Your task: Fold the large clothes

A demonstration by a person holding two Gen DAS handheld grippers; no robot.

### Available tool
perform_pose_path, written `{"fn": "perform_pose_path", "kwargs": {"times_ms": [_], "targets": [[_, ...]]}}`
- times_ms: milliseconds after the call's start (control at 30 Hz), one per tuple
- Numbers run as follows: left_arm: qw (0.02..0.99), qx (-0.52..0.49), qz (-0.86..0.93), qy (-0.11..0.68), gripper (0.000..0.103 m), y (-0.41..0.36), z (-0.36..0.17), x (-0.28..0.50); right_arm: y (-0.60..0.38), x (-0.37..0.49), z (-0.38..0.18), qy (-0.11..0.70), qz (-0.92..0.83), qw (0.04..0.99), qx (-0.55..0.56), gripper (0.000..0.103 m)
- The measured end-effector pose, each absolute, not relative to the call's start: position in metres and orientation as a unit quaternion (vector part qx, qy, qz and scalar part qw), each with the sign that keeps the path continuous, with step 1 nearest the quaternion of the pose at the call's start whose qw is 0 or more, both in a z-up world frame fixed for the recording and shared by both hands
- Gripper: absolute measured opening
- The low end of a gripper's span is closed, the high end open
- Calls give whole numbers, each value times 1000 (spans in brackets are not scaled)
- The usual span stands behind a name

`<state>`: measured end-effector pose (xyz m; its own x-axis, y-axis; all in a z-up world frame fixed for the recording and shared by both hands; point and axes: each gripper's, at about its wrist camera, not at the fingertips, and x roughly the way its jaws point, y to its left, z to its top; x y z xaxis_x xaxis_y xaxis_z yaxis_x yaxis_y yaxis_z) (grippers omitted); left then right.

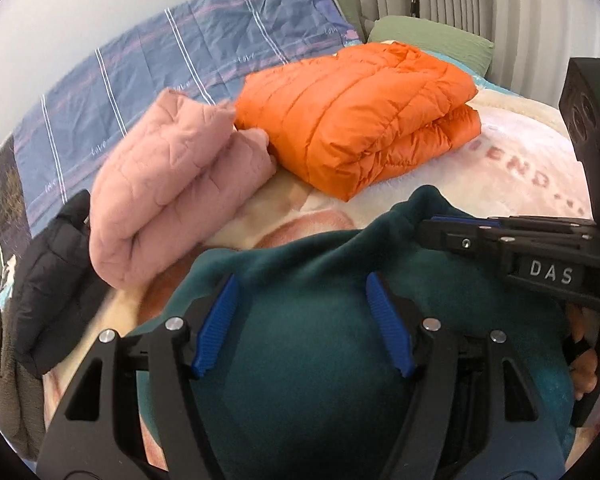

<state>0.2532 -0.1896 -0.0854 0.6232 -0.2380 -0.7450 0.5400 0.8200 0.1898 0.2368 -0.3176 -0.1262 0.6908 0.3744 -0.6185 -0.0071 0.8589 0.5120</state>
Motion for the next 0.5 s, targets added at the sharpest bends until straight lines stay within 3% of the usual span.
{"fn": "perform_pose_path", "kwargs": {"times_ms": [300,500], "targets": [[885,205,-223,354,69,-185,-75,240,-319,220,-106,361,105,898,229,8],[910,149,-252,294,68,-151,-11,203,-313,151,-52,302,136,924,189,13]]}}
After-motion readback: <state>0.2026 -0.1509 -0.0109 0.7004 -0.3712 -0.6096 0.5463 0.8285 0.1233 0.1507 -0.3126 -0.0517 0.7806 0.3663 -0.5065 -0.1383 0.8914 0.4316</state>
